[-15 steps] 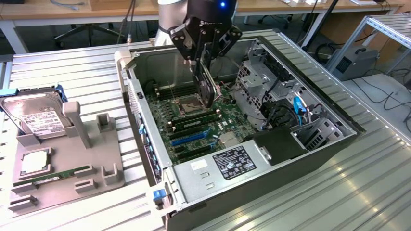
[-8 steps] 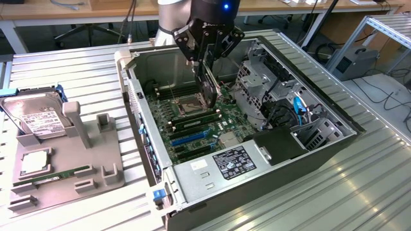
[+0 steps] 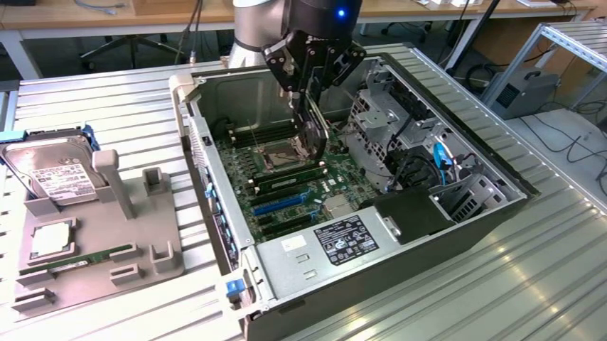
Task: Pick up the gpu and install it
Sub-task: 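Pick up the gpu and move the gpu toward the slot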
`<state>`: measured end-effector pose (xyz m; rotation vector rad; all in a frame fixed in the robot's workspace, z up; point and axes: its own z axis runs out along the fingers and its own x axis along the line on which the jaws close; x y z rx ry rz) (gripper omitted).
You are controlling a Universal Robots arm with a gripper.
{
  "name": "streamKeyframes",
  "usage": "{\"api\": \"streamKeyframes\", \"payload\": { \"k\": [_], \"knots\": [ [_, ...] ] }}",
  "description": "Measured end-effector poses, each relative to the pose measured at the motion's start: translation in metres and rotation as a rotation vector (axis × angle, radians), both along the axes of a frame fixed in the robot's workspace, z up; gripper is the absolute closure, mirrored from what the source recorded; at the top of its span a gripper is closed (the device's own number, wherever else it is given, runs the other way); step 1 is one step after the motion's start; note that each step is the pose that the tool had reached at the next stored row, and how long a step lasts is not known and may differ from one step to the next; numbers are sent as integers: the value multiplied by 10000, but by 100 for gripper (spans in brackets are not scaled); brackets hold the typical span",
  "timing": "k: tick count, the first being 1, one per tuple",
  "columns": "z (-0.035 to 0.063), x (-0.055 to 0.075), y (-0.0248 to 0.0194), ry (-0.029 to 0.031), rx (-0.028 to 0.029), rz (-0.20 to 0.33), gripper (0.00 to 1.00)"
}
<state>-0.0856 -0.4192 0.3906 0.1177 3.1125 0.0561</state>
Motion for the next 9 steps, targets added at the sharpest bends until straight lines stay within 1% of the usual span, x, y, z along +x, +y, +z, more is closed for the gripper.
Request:
{"api": "streamKeyframes", "payload": {
  "k": [9],
  "knots": [
    [-30, 86, 0, 0, -10, 0, 73]
  ]
}}
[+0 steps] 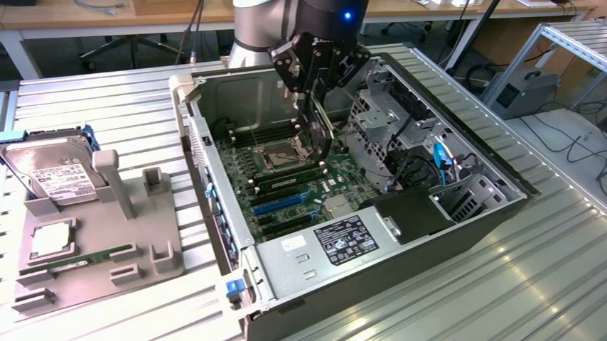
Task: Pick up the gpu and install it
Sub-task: 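Pick up the gpu and move the gpu toward the slot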
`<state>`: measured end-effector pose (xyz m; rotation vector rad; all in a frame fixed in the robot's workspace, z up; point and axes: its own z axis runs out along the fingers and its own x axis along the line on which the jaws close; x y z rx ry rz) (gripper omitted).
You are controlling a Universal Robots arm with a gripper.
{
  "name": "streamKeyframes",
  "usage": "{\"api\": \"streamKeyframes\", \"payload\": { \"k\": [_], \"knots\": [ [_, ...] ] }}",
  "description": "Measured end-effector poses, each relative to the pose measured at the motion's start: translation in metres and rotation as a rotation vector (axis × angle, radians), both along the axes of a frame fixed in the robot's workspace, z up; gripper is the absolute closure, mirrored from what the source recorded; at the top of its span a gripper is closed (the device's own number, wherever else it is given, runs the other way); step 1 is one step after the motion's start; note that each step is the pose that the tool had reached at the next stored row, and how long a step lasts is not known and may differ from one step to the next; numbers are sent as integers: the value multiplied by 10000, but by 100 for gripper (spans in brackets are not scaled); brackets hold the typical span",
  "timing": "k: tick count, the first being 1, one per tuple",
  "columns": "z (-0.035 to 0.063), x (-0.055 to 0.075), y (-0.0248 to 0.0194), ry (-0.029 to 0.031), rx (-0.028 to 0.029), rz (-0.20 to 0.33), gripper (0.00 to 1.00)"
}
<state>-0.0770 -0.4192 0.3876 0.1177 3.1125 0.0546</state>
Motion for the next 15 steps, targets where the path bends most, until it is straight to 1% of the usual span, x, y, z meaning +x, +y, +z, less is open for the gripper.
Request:
{"api": "streamKeyframes", "payload": {
  "k": [11, 15],
  "knots": [
    [-34, 91, 0, 0, -13, 0, 73],
    [-56, 147, 0, 0, -24, 0, 73]
  ]
}}
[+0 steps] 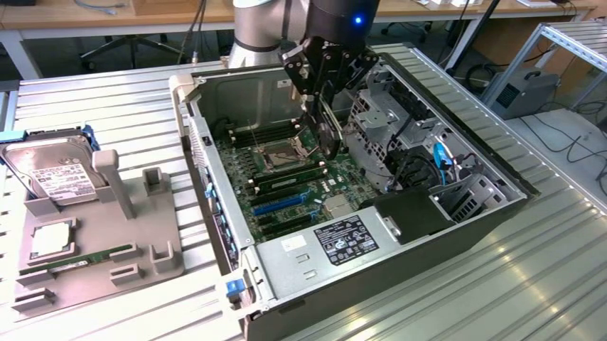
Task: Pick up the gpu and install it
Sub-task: 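Pick up the gpu and move the gpu toward the slot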
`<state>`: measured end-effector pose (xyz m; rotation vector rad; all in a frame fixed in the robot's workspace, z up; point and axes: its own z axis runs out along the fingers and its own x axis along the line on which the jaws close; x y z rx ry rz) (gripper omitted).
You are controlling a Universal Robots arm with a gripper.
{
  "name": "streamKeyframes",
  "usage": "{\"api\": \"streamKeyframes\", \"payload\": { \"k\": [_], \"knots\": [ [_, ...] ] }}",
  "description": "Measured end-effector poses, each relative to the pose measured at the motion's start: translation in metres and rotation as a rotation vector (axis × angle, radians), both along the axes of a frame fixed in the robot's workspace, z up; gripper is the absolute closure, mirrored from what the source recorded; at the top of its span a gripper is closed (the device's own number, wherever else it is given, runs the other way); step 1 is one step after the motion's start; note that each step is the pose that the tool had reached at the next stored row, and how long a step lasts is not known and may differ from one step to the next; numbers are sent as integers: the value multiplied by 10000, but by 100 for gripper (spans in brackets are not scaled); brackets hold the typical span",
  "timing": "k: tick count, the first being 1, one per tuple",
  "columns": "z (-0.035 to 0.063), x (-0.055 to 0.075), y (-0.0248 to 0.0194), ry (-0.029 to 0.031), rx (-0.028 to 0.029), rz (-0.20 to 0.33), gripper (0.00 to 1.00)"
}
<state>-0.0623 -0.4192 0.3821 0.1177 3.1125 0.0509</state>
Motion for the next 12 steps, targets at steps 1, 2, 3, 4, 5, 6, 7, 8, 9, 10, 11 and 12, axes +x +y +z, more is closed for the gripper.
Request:
{"api": "streamKeyframes", "payload": {
  "k": [1, 2, 3, 4, 5, 6, 7, 8, 9, 10, 11, 12],
  "knots": [
    [-4, 9, 0, 0, -1, 0, 73],
    [-7, 16, 0, 0, -2, 0, 73],
    [-11, 27, 0, 0, -4, 0, 73],
    [-15, 35, 0, 0, -5, 0, 73],
    [-18, 42, 0, 0, -7, -1, 73],
    [-21, 47, 0, 0, -8, 0, 73],
    [-24, 50, 1, 0, -11, 0, 73],
    [-25, 51, 1, 1, -13, -1, 73],
    [-26, 52, 2, 1, -14, -1, 73],
    [-26, 52, 2, 0, -13, 0, 73],
    [-26, 52, 2, 0, -14, 0, 73],
    [-27, 52, 2, 0, -13, 0, 73]
  ]
}}
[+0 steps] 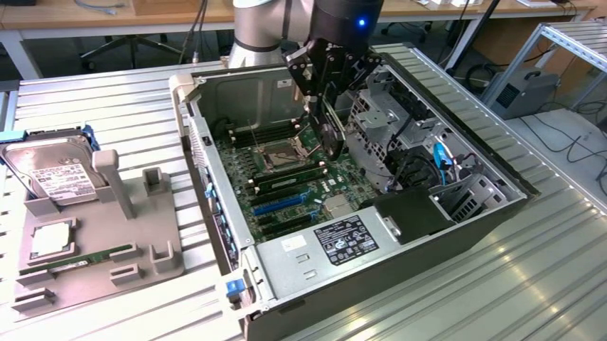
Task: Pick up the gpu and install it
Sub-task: 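Pick up the gpu and move the gpu toward the slot, then insert the gpu into the slot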
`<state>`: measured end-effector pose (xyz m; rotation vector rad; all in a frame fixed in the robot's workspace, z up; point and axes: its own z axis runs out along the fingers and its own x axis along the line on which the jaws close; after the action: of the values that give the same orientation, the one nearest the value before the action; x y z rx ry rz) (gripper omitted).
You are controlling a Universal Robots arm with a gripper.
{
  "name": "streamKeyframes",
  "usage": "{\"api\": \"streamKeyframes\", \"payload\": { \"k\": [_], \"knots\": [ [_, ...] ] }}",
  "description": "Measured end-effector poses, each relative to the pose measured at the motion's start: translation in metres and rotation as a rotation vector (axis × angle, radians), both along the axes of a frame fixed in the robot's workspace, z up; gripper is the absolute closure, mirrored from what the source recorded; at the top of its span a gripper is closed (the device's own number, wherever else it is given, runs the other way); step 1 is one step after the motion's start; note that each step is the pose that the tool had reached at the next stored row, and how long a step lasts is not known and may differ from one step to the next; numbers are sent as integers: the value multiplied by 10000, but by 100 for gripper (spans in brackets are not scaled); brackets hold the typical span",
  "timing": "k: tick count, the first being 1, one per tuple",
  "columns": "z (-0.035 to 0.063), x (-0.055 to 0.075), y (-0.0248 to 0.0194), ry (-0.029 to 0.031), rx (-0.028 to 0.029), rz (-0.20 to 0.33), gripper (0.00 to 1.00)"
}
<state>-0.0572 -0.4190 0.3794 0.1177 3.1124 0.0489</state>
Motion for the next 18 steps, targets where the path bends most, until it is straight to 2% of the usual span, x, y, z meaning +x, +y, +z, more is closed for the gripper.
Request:
{"api": "streamKeyframes", "payload": {
  "k": [9, 15, 18],
  "knots": [
    [0, 0, 0, 0, 0, 10, 73],
    [0, 0, 0, 0, -1, 263, 73],
    [0, 0, 0, 0, -1, 635, 73]
  ]
}}
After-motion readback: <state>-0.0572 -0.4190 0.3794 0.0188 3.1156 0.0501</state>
